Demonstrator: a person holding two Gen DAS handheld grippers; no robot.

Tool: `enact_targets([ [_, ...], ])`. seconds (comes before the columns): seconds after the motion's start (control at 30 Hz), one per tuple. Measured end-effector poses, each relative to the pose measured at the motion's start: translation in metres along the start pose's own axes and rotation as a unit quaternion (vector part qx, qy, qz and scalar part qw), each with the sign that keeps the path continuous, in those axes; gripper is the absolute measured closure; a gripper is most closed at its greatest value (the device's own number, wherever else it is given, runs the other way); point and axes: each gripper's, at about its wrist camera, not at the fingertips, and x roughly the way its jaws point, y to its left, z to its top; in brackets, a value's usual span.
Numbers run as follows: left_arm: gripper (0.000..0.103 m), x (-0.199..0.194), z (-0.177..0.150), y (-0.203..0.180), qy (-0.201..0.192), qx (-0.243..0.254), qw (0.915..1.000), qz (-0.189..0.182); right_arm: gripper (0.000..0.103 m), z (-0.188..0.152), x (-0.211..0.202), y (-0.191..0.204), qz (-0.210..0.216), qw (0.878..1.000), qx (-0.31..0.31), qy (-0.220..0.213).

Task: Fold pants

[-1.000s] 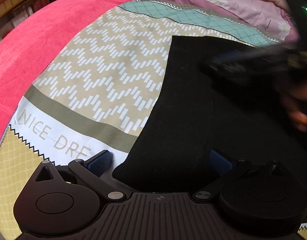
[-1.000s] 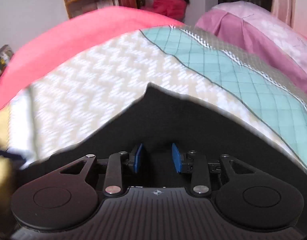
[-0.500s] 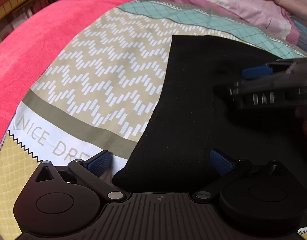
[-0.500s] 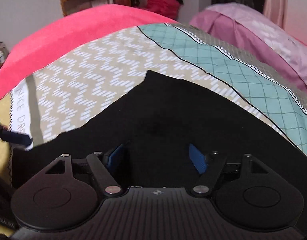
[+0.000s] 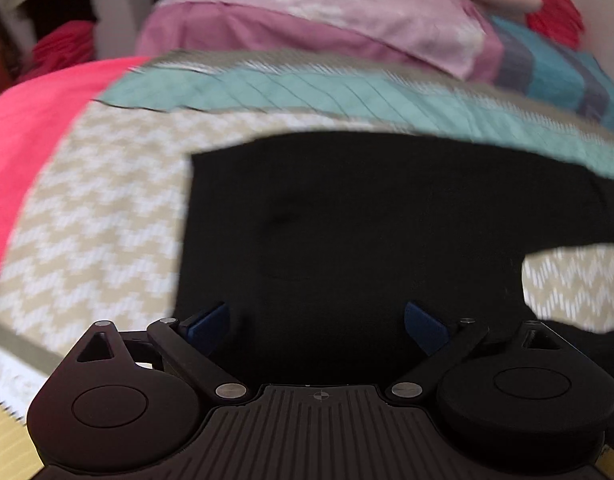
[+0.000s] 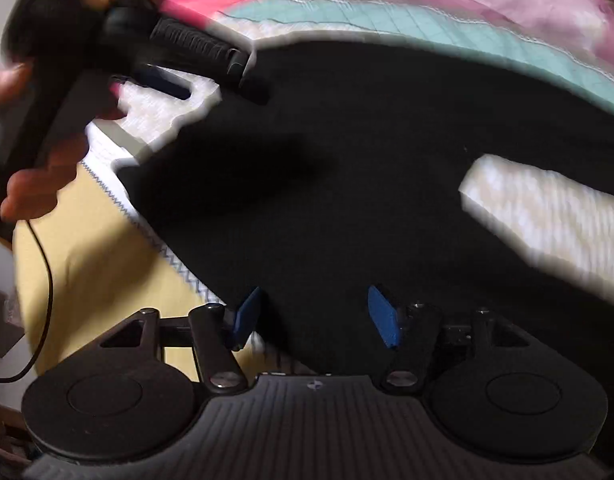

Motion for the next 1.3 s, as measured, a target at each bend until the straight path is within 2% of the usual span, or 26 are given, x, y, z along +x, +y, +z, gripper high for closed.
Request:
enact_targets([
  [0.07, 0.0, 0.029, -0.011, -0.012, 0.045, 0.027, 0.9983, 0.025, 0.035, -0.007, -0.011, 0.012, 0.019, 0.998, -0.064, 0.008],
  [0.1, 0.0, 0.029, -0.017, -0.012, 0.023, 0.036, 0.9984, 0.036, 0.045, -0.009, -0.019, 0.01, 0.001, 0.997, -0.075, -0.003],
  [0.17, 0.0, 0.027, -0.022, -0.002, 0.015, 0.03, 0.9992, 0.019, 0.047, -0.007, -0.042, -0.013, -0.046, 0.998, -0.02, -0.038],
  [0.27, 0.0, 0.024, -0.023, 0.006, 0.022, 0.019, 0.9995, 0.012, 0.041, -0.016, -0.071, -0.06, -0.119, 0.986, 0.087, -0.072],
  [0.33, 0.0, 0.024, -0.023, 0.004, 0.023, 0.027, 0.9992, 0.015, 0.04, -0.034, -0.074, -0.083, -0.171, 0.976, 0.124, -0.044],
  [0.37, 0.0, 0.023, -0.022, 0.005, 0.025, 0.029, 0.9992, 0.016, 0.04, -0.048, -0.072, -0.091, -0.185, 0.973, 0.136, -0.014],
  [0.4, 0.0, 0.024, -0.02, 0.004, 0.027, 0.03, 0.9991, 0.016, 0.039, -0.065, -0.076, -0.096, -0.169, 0.975, 0.141, -0.013],
  [0.43, 0.0, 0.023, -0.018, 0.005, 0.032, 0.031, 0.9989, 0.015, 0.039, -0.077, -0.088, -0.094, -0.155, 0.978, 0.137, -0.03],
  [0.47, 0.0, 0.022, -0.016, 0.005, 0.037, 0.032, 0.9987, 0.016, 0.039, -0.081, -0.094, -0.093, -0.146, 0.98, 0.133, -0.02],
  [0.53, 0.0, 0.016, -0.009, 0.007, 0.041, 0.025, 0.9988, 0.01, 0.038, -0.079, -0.109, -0.094, -0.136, 0.981, 0.133, -0.028],
  [0.67, 0.0, -0.001, 0.016, 0.007, 0.002, 0.016, 0.9998, -0.01, 0.033, -0.048, -0.123, -0.116, -0.162, 0.972, 0.136, -0.098],
  [0.8, 0.0, 0.012, 0.05, -0.004, -0.029, 0.001, 0.9995, -0.014, 0.033, 0.005, -0.098, -0.137, -0.177, 0.973, 0.08, -0.126],
  [0.87, 0.0, 0.031, 0.062, -0.011, -0.026, -0.005, 0.9997, -0.002, 0.033, 0.029, -0.085, -0.146, -0.166, 0.975, 0.05, -0.136],
  [1.0, 0.0, 0.074, 0.066, -0.013, 0.015, -0.028, 0.9992, 0.023, 0.033, 0.078, -0.043, -0.148, -0.129, 0.982, -0.001, -0.139],
  [1.03, 0.0, 0.075, 0.065, -0.011, 0.003, -0.029, 0.9991, 0.032, 0.033, 0.088, -0.035, -0.148, -0.121, 0.983, -0.011, -0.138],
  [1.1, 0.0, 0.075, 0.062, -0.011, -0.004, -0.026, 0.9992, 0.03, 0.033, 0.104, -0.01, -0.155, -0.099, 0.986, -0.005, -0.132],
  [1.17, 0.0, 0.075, 0.06, -0.012, -0.01, -0.023, 0.9992, 0.033, 0.033, 0.123, 0.02, -0.172, -0.08, 0.991, 0.021, -0.108],
  [1.23, 0.0, 0.075, 0.057, -0.007, -0.009, -0.026, 0.999, 0.035, 0.035, 0.134, 0.05, -0.192, -0.102, 0.991, 0.05, -0.076],
  [1.3, 0.0, 0.079, 0.063, -0.012, -0.003, -0.029, 0.9989, 0.037, 0.042, 0.137, 0.045, -0.206, -0.097, 0.986, 0.077, -0.112],
])
